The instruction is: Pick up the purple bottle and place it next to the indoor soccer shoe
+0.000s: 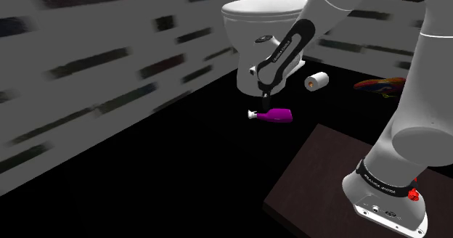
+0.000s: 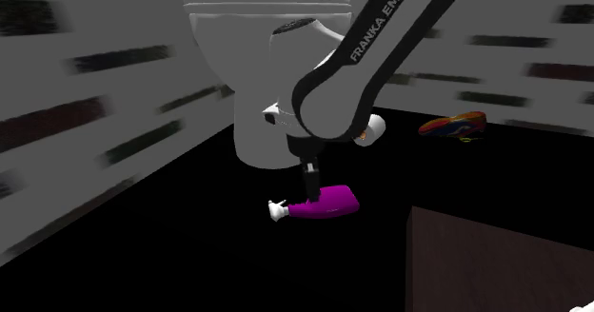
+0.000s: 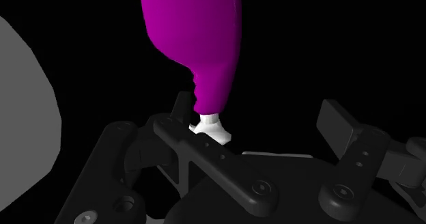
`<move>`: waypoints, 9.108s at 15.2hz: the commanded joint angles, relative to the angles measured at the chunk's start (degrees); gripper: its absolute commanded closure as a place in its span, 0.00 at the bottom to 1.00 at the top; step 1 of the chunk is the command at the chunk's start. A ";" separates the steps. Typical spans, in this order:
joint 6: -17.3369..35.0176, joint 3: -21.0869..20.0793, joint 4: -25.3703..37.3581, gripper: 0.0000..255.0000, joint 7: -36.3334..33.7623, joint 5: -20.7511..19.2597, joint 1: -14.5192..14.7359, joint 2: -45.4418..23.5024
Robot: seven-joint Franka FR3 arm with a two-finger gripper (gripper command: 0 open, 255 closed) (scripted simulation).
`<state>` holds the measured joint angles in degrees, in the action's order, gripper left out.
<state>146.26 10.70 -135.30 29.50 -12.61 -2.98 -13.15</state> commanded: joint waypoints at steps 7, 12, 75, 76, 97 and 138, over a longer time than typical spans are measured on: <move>4.95 -1.66 10.79 0.00 7.39 0.94 -3.20 -16.88; 7.80 -1.63 11.61 0.00 7.32 0.89 -3.70 -20.50; -9.52 2.75 6.43 1.00 19.81 0.53 -8.80 3.84; -9.13 3.34 6.17 1.00 21.19 0.53 -9.64 3.96; -5.79 11.81 15.91 1.00 54.60 8.50 -29.79 -4.69; -0.20 7.14 41.80 1.00 75.49 21.28 -50.48 -34.77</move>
<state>145.56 17.95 -93.45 105.07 8.59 -53.48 -47.50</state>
